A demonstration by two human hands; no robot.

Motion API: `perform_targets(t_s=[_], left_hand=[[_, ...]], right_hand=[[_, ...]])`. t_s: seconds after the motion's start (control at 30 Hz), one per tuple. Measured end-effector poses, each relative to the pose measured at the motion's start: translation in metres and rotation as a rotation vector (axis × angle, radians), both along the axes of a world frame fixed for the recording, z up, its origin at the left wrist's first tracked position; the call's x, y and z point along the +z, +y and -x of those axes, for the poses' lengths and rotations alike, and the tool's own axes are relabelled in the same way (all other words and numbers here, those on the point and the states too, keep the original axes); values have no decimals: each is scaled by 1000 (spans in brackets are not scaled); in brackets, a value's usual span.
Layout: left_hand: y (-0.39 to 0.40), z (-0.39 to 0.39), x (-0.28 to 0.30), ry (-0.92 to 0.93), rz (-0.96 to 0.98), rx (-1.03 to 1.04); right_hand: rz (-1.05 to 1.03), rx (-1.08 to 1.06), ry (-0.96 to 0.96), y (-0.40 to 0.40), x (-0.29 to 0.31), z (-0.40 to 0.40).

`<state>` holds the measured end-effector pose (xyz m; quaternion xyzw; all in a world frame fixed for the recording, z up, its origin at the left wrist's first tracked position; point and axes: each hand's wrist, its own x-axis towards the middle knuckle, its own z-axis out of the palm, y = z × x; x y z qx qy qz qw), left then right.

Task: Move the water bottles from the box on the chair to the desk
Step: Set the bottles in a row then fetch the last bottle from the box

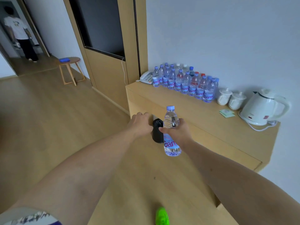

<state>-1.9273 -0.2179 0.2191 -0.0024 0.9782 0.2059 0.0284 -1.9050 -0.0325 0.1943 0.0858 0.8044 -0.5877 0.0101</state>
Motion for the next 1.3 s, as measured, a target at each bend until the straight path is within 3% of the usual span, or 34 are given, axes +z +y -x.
perform_targets(t_s=[0.23, 0.47, 1.03, 1.3], left_hand=[[-21, 138, 12, -5, 20, 67], [-55, 240, 12, -35, 25, 108], [-146, 553, 6, -92, 71, -113], [-138, 655, -17, -82, 53, -263]], right_hand=[[-30, 40, -30, -18, 13, 159], [-2, 72, -46, -55, 10, 265], [-136, -92, -106, -124, -6, 536], [-188, -230, -170, -123, -19, 619]])
